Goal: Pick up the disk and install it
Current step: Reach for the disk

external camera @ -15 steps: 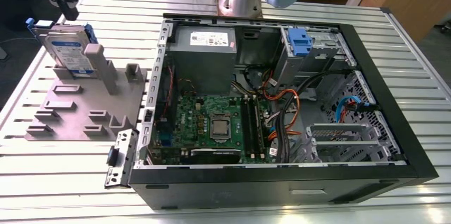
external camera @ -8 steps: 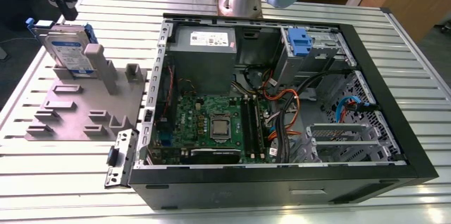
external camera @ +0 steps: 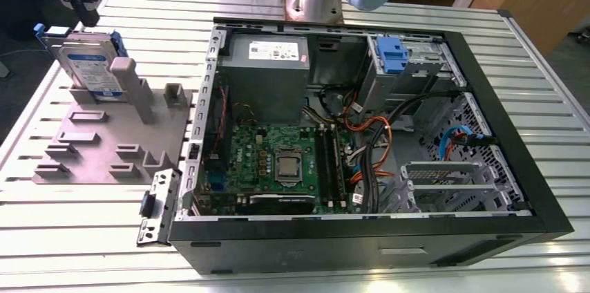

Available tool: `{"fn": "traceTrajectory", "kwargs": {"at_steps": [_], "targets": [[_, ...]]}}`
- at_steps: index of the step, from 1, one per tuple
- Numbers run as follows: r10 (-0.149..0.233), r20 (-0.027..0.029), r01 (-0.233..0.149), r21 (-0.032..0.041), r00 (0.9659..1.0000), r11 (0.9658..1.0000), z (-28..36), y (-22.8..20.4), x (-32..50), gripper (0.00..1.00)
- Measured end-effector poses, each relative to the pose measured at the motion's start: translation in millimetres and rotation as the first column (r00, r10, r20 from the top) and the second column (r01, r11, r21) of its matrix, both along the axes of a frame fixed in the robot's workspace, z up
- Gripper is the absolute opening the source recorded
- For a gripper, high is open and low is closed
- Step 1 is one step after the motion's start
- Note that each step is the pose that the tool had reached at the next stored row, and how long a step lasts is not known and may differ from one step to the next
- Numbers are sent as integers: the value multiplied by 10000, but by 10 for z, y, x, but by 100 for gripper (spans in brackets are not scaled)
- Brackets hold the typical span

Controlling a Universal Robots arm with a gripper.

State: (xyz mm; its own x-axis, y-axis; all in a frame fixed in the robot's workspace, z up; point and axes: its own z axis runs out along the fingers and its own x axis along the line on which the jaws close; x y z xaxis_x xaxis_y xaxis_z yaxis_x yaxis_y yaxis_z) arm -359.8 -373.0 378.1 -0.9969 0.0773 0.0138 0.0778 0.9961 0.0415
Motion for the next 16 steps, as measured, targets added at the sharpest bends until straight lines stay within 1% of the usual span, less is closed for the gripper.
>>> {"fn": "traceTrajectory", "kwargs": {"at_steps": [8,16], "targets": [[1,-1,-1,-1,10000,10000,-4,34,-109,11],[0,-4,0,-1,10000,10000,-8,40,-133,11]]}}
